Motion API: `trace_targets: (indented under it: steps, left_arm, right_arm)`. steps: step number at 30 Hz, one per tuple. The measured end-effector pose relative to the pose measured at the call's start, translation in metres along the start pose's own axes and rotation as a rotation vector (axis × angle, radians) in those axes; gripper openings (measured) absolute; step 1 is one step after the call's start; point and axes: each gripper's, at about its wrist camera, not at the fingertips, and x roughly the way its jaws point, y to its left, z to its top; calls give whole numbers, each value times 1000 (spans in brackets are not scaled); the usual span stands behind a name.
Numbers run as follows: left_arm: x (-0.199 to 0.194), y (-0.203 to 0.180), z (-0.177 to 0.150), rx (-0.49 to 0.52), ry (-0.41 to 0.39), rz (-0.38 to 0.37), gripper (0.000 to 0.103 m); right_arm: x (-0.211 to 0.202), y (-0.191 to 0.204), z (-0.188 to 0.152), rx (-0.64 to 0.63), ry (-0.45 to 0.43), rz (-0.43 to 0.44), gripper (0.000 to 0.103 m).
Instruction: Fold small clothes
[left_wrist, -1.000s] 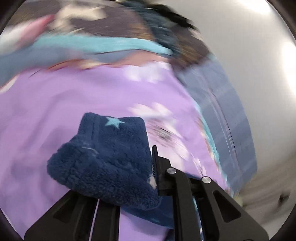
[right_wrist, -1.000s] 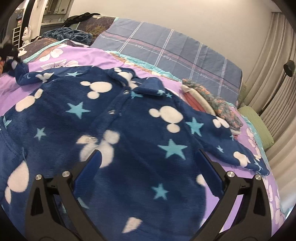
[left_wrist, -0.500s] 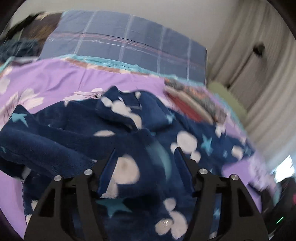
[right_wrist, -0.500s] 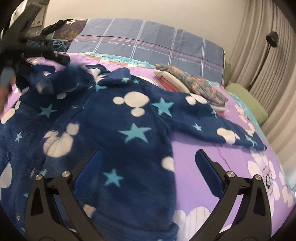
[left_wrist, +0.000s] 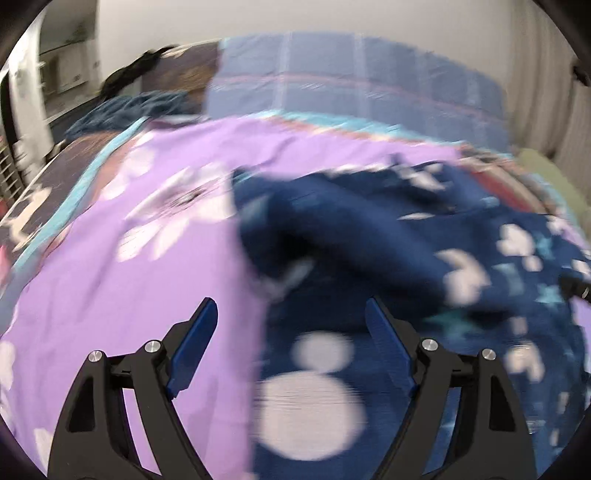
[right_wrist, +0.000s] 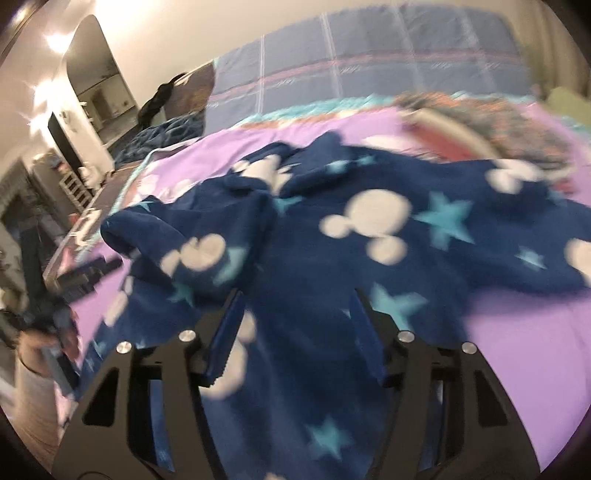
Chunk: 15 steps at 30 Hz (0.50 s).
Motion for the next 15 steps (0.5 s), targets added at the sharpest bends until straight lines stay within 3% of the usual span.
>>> trace_targets:
  steps: [3,4,6,8,9,10,11,12,13,15]
  left_arm:
    - [19,18,6,-56,38,1,82]
    - [26,22,10,-81,46,-27,82]
    - [35,26,15,-106,57,-51,82]
    - [49,26,21,-113,69,-36,82]
    - [55,25,24,-107,73,-10,82]
    - [60,24,25,-102,78,15,82]
    - [68,26,26,-105,93,36,82]
    - [71,26,26,-111,105,43,82]
    - [74,28,24,-118,115,52,82]
    - [70,27,18,-113,105,60,82]
  right_arm:
    - [46,7,26,54,78,71,62]
    - [61,14,34,53,103,81,70]
    - [80,24,43,36,122,62,81]
    - [100,37,50,4,125,21,81]
    - [108,44,52,-12,127,7,77]
    - [112,47,53,-25,126,-1,45]
    - [115,54,55,-56,125,-9,20]
    - [117,58,57,-85,131,-26,11]
    - [110,61,60,-95,116,-37,11]
    - [76,58,68,-66,-1,18,11]
